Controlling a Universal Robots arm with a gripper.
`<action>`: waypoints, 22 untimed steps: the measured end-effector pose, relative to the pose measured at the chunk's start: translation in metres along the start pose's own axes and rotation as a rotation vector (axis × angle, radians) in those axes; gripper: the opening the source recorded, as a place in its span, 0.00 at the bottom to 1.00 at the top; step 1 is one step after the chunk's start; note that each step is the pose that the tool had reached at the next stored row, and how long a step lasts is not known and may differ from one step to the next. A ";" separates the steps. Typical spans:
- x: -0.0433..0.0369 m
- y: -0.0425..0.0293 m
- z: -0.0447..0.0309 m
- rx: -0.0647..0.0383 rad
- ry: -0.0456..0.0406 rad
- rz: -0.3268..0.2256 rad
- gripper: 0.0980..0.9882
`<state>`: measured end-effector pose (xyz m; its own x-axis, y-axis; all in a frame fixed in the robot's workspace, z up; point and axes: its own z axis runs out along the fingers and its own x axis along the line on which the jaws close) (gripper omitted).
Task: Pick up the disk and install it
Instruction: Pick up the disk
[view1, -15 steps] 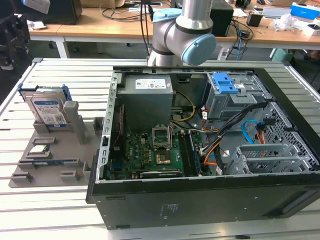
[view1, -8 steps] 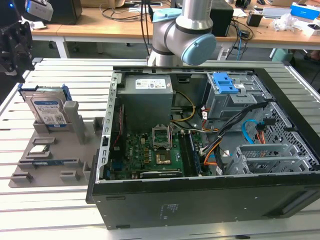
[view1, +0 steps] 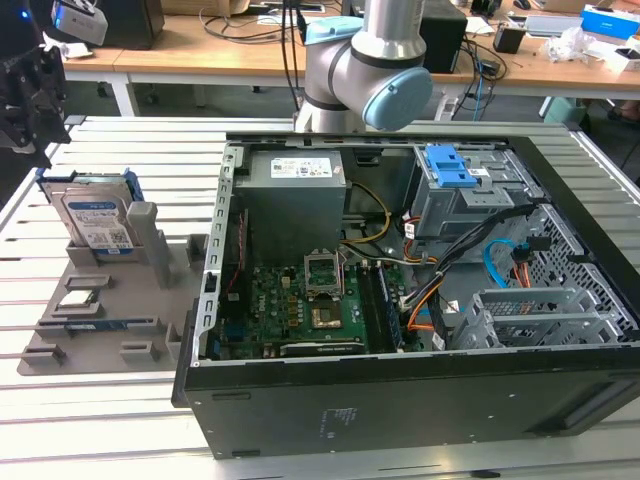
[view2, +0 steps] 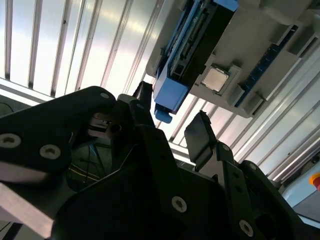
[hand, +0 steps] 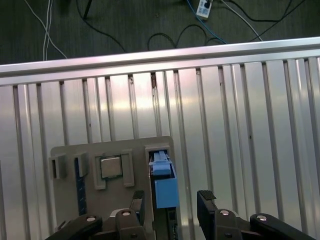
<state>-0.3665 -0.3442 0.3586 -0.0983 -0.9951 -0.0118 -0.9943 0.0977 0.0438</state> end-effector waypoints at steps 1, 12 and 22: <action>0.0000 0.0000 0.0003 0.000 0.0001 0.000 0.50; 0.0001 -0.0004 0.0072 0.000 0.0004 0.000 0.50; 0.0003 -0.0011 0.0229 0.000 0.0031 -0.009 0.50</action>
<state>-0.3664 -0.3442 0.3357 -0.0892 -0.9960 -0.0091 -0.9951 0.0887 0.0436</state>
